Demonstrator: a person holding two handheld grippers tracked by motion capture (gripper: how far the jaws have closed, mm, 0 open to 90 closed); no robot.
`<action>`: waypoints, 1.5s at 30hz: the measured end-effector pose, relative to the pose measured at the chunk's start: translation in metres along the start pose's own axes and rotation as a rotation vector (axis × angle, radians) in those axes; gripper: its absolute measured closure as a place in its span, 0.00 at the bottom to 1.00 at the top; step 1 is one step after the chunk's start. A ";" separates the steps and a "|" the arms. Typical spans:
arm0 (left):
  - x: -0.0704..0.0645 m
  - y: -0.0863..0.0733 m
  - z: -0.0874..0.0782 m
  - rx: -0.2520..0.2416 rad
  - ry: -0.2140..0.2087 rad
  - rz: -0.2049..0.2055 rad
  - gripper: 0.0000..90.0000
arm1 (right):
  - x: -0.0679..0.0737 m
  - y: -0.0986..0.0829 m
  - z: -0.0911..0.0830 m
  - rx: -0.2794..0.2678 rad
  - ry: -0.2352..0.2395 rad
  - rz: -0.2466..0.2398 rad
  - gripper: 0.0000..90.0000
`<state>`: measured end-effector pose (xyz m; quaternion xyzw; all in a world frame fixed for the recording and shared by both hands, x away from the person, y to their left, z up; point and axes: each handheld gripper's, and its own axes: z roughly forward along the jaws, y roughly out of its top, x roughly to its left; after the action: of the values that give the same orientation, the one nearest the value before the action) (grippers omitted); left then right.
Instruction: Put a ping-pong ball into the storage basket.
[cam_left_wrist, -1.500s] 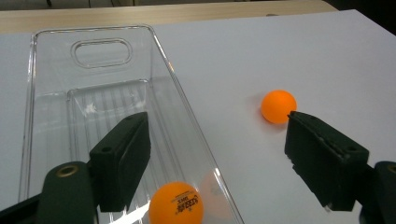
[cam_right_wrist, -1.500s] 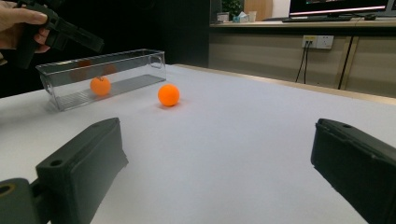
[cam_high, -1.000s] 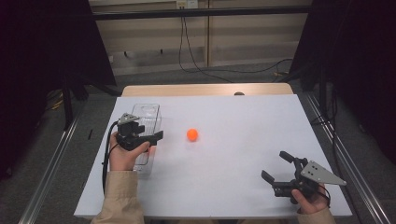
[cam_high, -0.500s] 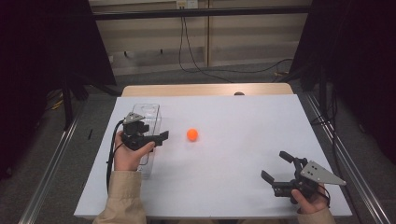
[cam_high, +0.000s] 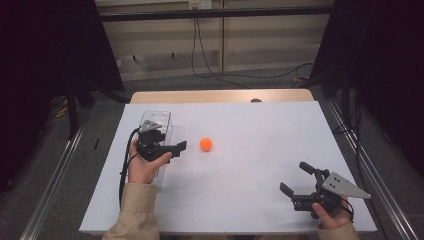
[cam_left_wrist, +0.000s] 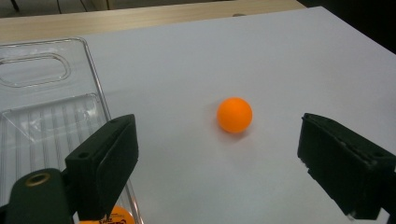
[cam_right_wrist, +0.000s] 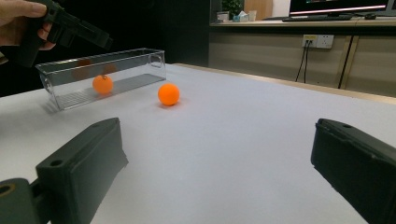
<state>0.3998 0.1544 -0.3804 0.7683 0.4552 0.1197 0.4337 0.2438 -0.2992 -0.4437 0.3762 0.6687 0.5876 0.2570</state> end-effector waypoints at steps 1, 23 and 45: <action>-0.001 0.000 0.001 0.001 -0.003 0.001 0.14 | 0.000 0.000 0.000 -0.002 -0.001 0.000 0.02; -0.014 0.001 0.013 0.019 -0.026 0.010 0.13 | 0.000 0.000 0.001 0.004 0.000 -0.001 0.02; -0.028 -0.002 0.033 0.056 -0.037 0.042 0.13 | -0.001 -0.001 0.000 0.006 -0.009 -0.001 0.02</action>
<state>0.4022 0.1142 -0.3962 0.7916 0.4343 0.1016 0.4176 0.2444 -0.3004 -0.4450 0.3794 0.6693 0.5839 0.2591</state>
